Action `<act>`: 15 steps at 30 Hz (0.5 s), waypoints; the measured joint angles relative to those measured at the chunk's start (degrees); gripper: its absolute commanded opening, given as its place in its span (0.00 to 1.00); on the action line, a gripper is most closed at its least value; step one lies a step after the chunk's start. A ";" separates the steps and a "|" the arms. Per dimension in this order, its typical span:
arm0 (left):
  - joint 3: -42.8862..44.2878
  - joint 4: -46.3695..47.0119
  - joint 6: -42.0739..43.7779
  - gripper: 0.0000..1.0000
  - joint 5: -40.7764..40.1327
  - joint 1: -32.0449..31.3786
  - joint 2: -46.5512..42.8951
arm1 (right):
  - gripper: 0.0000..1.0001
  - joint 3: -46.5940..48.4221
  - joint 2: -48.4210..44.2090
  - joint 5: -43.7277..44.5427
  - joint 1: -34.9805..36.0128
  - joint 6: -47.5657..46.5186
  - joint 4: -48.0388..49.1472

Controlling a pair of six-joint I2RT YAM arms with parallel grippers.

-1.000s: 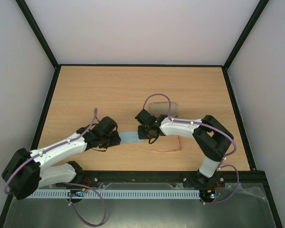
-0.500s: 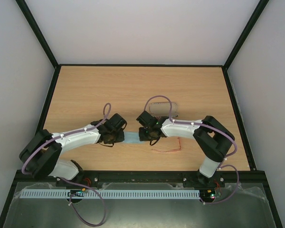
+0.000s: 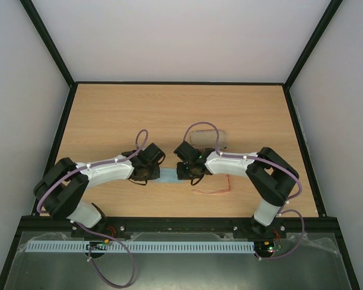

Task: Organize the sunglasses
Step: Pick up the glasses cleaning cloth from the center of the board.

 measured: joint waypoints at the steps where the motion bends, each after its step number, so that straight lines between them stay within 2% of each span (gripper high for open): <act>1: 0.00 0.02 0.20 0.18 -0.04 0.00 0.15 | 0.01 -0.11 0.00 -0.04 0.00 0.00 0.02; 15: 0.00 1.29 1.92 0.14 -0.02 0.00 1.46 | 0.01 -0.20 0.00 -0.07 0.00 -0.07 0.11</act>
